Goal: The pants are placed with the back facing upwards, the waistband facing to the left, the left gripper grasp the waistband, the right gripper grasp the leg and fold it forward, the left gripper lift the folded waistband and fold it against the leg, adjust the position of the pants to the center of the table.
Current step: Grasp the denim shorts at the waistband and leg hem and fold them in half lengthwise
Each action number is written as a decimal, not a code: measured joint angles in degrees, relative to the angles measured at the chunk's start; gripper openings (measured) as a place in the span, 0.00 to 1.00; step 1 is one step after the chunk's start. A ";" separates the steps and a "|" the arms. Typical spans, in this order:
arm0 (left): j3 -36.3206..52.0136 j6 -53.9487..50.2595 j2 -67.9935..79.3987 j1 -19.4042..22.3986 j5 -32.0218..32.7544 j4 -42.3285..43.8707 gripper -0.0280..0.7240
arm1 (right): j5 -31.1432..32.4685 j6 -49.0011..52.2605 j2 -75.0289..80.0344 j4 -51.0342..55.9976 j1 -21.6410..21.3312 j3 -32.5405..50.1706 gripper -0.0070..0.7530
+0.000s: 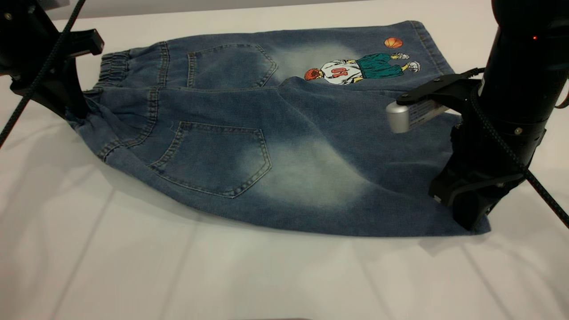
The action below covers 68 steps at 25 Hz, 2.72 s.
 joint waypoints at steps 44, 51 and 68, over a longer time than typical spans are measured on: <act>-15.14 -16.79 1.81 0.06 -4.59 -12.95 0.13 | 4.35 4.56 -1.23 1.19 -17.21 -30.37 0.04; -15.14 -16.79 4.22 0.06 -10.55 -13.22 0.13 | -3.78 4.56 1.12 4.02 -17.25 -30.54 0.05; -15.14 -9.81 12.26 -0.97 -30.03 -13.70 0.20 | -17.80 4.31 5.62 8.36 -17.25 -30.67 0.42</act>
